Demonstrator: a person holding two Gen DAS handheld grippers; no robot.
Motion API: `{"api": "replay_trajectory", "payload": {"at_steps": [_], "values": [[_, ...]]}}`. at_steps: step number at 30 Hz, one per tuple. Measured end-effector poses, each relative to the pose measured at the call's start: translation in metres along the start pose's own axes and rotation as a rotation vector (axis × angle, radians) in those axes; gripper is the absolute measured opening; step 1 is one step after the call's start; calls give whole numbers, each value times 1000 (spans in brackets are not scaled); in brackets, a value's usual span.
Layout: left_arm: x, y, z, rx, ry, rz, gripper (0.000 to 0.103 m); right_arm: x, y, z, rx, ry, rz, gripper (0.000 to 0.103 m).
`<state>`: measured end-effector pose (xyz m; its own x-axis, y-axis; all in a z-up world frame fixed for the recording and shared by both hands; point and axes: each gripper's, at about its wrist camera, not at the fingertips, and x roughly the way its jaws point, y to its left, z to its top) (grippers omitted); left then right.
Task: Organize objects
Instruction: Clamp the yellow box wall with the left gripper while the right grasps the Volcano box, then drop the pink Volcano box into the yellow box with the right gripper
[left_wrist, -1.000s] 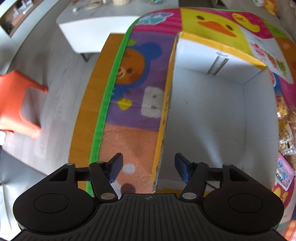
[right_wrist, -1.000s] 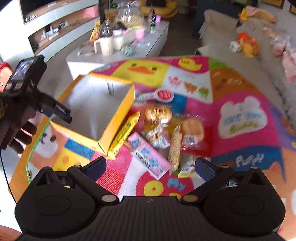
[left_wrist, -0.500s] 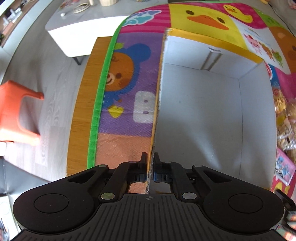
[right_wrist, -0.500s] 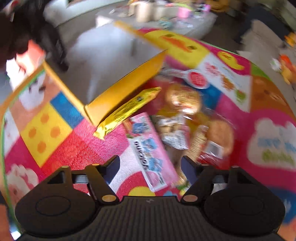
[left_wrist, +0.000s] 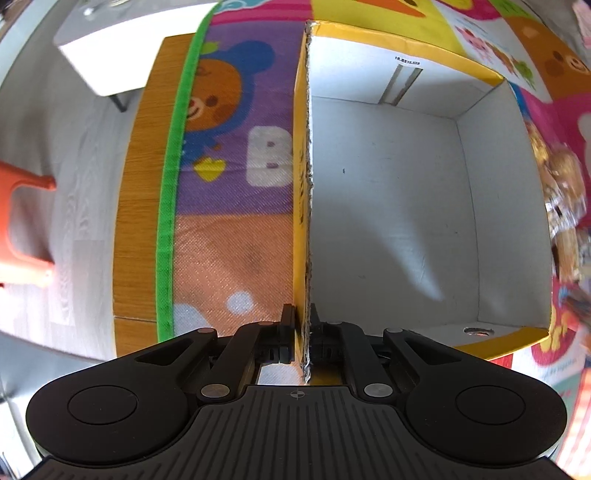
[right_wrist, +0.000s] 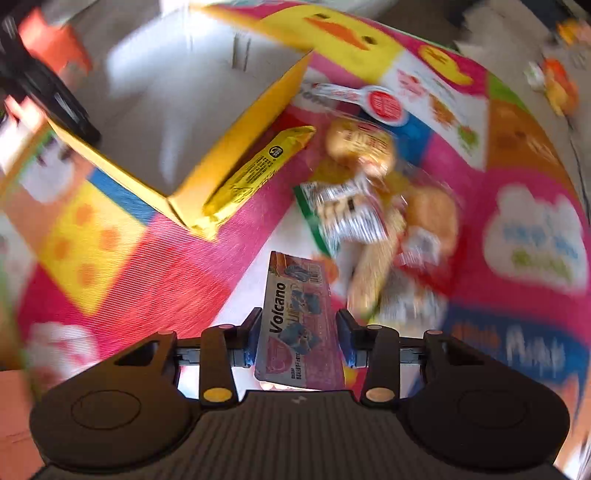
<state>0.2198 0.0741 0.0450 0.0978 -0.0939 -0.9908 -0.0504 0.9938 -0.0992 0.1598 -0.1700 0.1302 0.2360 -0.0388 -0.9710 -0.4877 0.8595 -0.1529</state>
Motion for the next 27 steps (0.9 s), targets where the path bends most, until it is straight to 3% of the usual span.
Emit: {"api": "replay_trajectory", "payload": {"at_steps": [6,12,17,20,23,27], "values": [[-1,9,-2,8,15,-19,7,-94,9,-9,242,-12,75,41],[0,16,1,-79,-5,-52,7,-140,23,13,335,-33,110,41],[-3,16,0,-153,-31,-88,8,-152,24,54,448,-76,189,41],[-3,19,0,-197,-32,-127,8,-154,29,89,507,-161,236,41],[-4,17,-2,-174,-46,-110,8,-149,35,121,551,-267,301,42],[-8,15,-4,-149,-72,-89,7,-139,36,135,594,-266,337,44]]}}
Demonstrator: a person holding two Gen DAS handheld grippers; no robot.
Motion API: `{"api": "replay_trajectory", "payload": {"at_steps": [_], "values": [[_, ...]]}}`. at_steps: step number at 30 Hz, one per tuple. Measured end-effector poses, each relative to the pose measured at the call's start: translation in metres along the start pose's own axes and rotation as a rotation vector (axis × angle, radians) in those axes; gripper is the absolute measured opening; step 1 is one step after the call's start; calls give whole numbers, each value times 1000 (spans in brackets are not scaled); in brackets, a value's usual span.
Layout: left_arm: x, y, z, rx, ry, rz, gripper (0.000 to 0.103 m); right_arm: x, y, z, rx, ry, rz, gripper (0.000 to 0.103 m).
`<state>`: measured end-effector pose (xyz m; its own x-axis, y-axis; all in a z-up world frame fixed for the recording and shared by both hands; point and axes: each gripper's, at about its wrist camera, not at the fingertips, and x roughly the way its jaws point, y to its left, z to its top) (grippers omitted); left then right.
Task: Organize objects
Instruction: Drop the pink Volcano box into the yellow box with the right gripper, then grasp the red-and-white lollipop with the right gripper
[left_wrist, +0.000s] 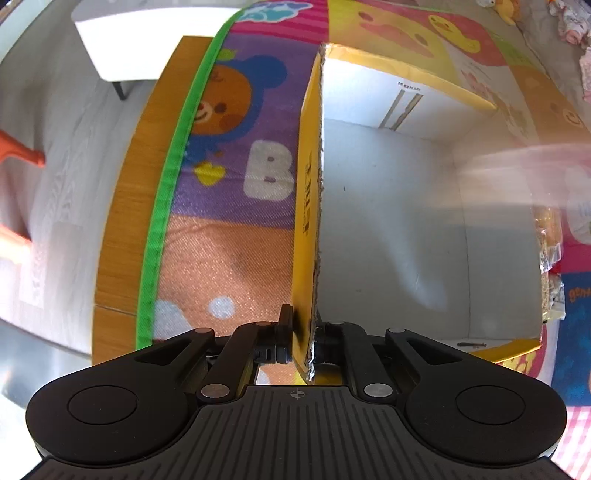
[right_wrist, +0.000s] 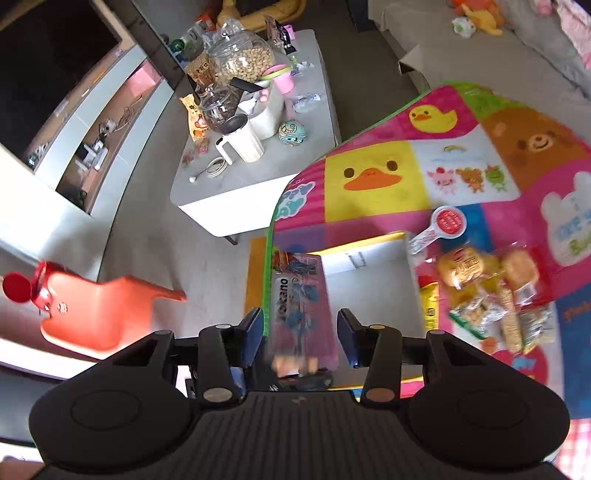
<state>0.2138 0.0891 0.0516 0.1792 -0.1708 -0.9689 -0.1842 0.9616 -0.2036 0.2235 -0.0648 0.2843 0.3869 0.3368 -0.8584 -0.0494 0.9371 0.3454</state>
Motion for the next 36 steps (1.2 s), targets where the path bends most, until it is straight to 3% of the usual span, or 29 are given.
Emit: {"api": "replay_trajectory", "payload": {"at_steps": [2,6,9,13,19,21,23,27,33,36], "values": [[-3,1,1,0,-15,-1,8,-6,-9,-7,10,-9,-9,47],[-6,-4,2,11,-22,22,10,-19,-50,-31,53,-20,-111,51],[-6,-8,2,16,-23,35,9,-19,-93,-46,115,24,-190,51],[-3,-7,3,33,-23,54,8,-10,-146,-51,162,74,-204,51],[-6,-15,0,56,-9,89,7,49,-187,1,153,61,-194,56],[-7,-17,0,60,-7,103,7,72,-196,24,190,36,-171,72],[-8,-19,1,70,-12,117,7,99,-207,49,238,25,-147,81],[-11,-20,4,82,-16,133,7,164,-223,88,314,93,-137,86],[-17,-17,6,56,-21,121,7,245,-228,115,379,152,-221,86],[-18,-19,4,65,-28,129,7,270,-217,118,350,182,-348,86]]}}
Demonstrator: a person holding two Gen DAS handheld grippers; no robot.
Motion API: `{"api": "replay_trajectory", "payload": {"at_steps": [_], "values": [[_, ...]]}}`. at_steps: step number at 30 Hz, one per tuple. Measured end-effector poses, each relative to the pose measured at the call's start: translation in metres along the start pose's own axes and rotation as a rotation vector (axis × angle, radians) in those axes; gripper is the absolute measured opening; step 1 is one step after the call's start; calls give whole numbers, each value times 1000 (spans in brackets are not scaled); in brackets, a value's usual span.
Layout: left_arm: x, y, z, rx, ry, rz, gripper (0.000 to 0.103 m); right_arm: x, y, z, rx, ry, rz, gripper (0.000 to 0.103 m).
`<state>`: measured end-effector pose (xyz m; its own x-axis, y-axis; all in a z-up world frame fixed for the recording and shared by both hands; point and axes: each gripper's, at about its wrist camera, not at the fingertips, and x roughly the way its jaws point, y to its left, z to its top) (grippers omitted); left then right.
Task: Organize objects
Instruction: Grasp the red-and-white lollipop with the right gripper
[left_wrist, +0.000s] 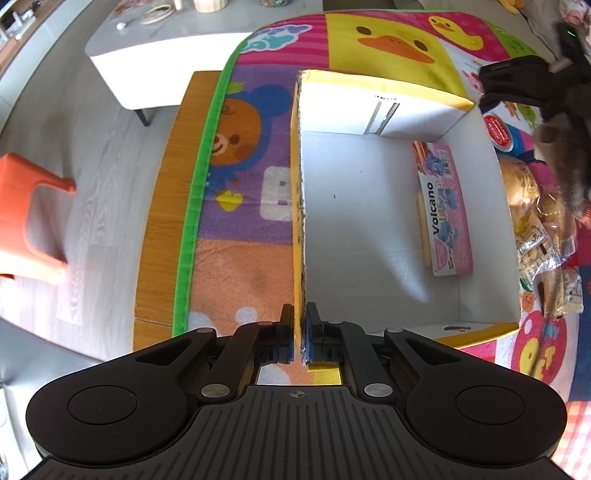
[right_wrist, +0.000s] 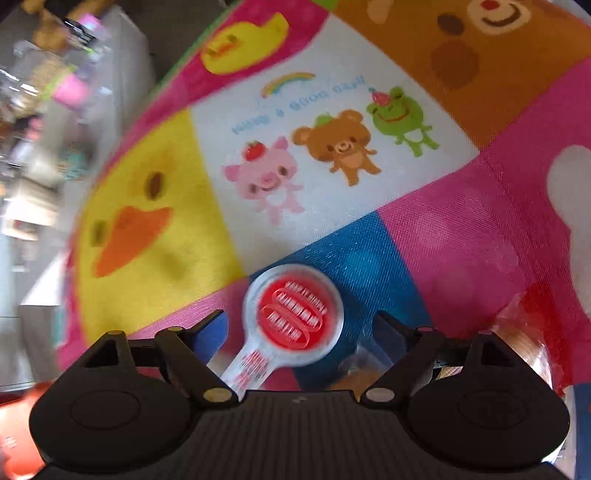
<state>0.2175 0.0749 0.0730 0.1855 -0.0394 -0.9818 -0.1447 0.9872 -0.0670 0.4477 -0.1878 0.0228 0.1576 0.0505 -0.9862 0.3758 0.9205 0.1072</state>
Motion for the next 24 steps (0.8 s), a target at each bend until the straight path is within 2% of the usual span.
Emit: {"api": "replay_trajectory", "payload": {"at_steps": [1,2,3,8,11,17,24], "values": [[0,-1,0,6,-1,4,7,0,8,-3,-37,-19,-32,86],[0,-2,-1,9,2,6,7,-1,16,-7,-98,-44,-57,78],[1,-2,-1,8,7,7,7,-3,24,-12,-170,-66,-69,63],[1,-1,-1,25,9,0,7,-30,21,-37,-359,-133,-56,61],[2,-1,-1,38,9,-3,7,-62,0,-52,-429,-192,7,61],[4,-2,-2,65,7,-12,7,-127,-52,-89,-408,-214,77,61],[8,-1,-1,83,16,-28,7,-200,-86,-152,-385,-209,73,61]]}}
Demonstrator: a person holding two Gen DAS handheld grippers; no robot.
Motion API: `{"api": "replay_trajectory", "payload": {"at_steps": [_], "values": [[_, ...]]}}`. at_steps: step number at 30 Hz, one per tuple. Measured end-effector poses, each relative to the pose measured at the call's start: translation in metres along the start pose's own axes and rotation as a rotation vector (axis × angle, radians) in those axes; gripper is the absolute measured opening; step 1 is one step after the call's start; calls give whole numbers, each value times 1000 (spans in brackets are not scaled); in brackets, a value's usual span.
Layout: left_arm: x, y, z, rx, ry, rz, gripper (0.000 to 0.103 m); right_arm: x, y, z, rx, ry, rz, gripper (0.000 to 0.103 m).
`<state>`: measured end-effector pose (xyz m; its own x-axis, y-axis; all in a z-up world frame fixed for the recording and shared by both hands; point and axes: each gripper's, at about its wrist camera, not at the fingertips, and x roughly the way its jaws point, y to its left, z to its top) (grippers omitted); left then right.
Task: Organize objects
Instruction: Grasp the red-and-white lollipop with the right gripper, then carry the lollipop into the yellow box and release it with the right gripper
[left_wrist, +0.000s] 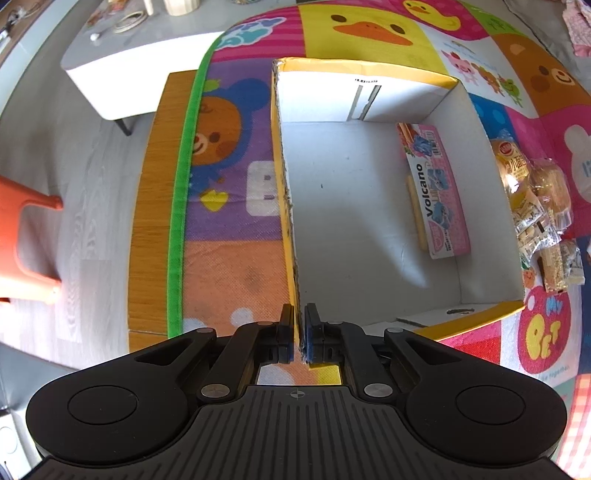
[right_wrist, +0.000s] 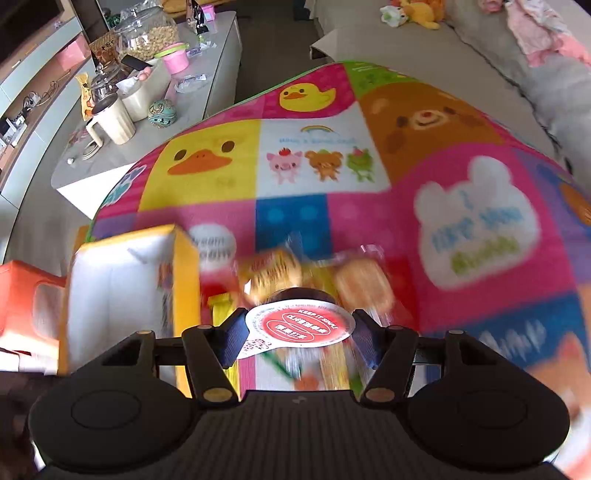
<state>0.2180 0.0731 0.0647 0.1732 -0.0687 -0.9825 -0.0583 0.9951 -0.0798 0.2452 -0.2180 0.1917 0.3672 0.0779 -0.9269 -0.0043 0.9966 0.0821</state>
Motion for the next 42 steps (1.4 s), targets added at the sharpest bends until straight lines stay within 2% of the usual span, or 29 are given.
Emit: {"api": "replay_trajectory", "payload": {"at_steps": [9,13,18,25,34,42], "values": [[-1,-1,-5,49,38,-23,8,-56,36,-61,-107,107,-2,61],[-1,3,-5,56,44,-41,8,-68,58,-78,-148,151,-4,61],[-1,4,-7,119,36,-52,9,-84,81,-91,-198,160,-22,61],[-2,8,-8,124,22,-68,9,-94,103,-89,-243,169,-41,61],[-5,15,-9,99,10,-71,8,-100,128,-80,-300,188,5,61],[-8,14,-11,92,2,-68,9,-112,136,-51,-302,166,18,61]]}}
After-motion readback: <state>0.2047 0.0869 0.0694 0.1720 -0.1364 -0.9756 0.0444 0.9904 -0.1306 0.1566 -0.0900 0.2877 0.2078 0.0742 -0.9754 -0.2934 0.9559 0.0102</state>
